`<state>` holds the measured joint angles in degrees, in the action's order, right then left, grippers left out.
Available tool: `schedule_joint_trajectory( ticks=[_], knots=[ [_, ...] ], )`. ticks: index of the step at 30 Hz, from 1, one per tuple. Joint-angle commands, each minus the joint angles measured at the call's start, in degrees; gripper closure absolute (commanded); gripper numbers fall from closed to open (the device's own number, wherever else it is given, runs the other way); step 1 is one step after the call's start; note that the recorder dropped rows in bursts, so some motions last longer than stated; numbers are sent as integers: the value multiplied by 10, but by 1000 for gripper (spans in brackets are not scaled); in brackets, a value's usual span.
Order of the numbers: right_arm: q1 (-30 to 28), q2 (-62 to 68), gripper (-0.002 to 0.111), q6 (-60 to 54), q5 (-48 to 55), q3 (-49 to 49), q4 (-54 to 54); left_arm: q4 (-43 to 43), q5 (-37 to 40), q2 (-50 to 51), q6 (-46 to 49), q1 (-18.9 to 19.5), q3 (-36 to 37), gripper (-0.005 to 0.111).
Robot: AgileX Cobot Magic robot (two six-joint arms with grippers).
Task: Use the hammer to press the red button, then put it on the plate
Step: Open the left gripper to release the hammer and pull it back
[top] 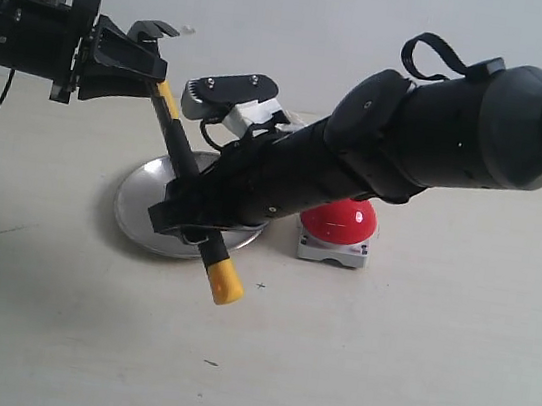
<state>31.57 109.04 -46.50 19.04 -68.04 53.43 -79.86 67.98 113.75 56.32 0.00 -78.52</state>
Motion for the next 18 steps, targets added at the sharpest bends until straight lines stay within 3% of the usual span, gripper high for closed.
schedule_joint_trajectory(
  ticks=[1, 18],
  knots=[
    [1, 12, 41, -4, -4, -4, 2, -51, 20, -9, 6, -1, -1, 107],
    [1, 21, 42, -4, 11, -4, -1, -56, 20, -9, 6, -1, -1, 107]
  ],
)
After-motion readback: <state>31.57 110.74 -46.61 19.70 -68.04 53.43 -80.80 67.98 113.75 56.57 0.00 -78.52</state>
